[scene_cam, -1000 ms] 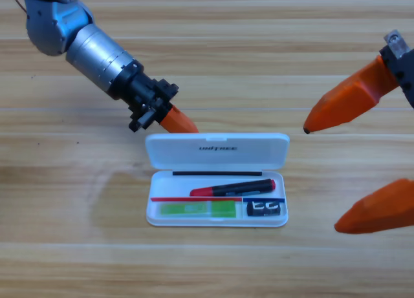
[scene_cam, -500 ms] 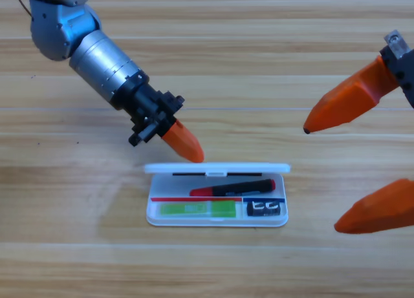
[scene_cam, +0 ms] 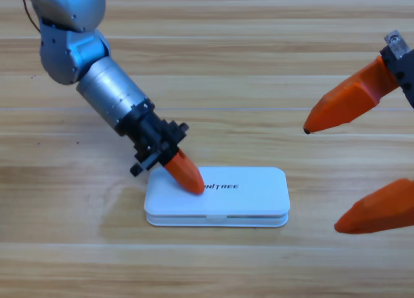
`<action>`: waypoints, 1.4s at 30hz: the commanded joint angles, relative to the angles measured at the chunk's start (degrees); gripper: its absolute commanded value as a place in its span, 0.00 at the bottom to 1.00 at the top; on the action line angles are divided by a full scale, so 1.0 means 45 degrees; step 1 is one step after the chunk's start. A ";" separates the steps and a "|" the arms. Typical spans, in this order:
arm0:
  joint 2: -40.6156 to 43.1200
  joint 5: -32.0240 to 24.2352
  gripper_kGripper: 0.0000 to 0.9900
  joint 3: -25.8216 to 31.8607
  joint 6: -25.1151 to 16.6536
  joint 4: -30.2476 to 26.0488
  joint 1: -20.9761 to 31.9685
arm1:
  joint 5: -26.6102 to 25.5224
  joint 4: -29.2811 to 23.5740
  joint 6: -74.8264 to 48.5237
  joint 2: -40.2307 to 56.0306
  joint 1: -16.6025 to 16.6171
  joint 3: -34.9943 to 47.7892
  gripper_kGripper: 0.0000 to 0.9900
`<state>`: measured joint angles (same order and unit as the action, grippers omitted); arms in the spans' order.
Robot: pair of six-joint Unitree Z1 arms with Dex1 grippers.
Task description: Clean up eraser and pencils
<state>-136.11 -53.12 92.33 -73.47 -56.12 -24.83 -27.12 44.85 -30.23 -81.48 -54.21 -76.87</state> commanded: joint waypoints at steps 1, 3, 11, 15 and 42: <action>-0.0006 0.0300 0.00 -0.0830 0.0039 0.0655 -0.0556 | -0.0204 -0.0181 0.0039 -0.0371 0.0289 0.0187 0.93; -0.0006 0.0319 0.00 -0.1045 0.0058 0.0889 -0.0595 | -0.0224 -0.0181 0.0039 -0.0371 0.0289 0.0187 0.93; 0.0326 0.0612 0.00 -0.1162 0.0468 0.1162 -0.0673 | -0.0224 -0.0181 0.0039 -0.0390 0.0289 0.0187 0.93; 0.2084 0.0964 0.34 -0.0889 0.1152 0.0498 -0.0634 | -0.0263 -0.0181 0.0039 -0.0410 0.0289 0.0187 0.93; 1.3373 0.2351 1.00 -0.6768 0.5859 0.2803 -0.3720 | -0.0263 -0.0181 0.0078 -0.0527 0.0289 0.0128 0.93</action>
<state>-76.40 -43.30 63.69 -47.86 -43.90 -40.10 -27.45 44.85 -30.22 -81.74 -54.21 -76.88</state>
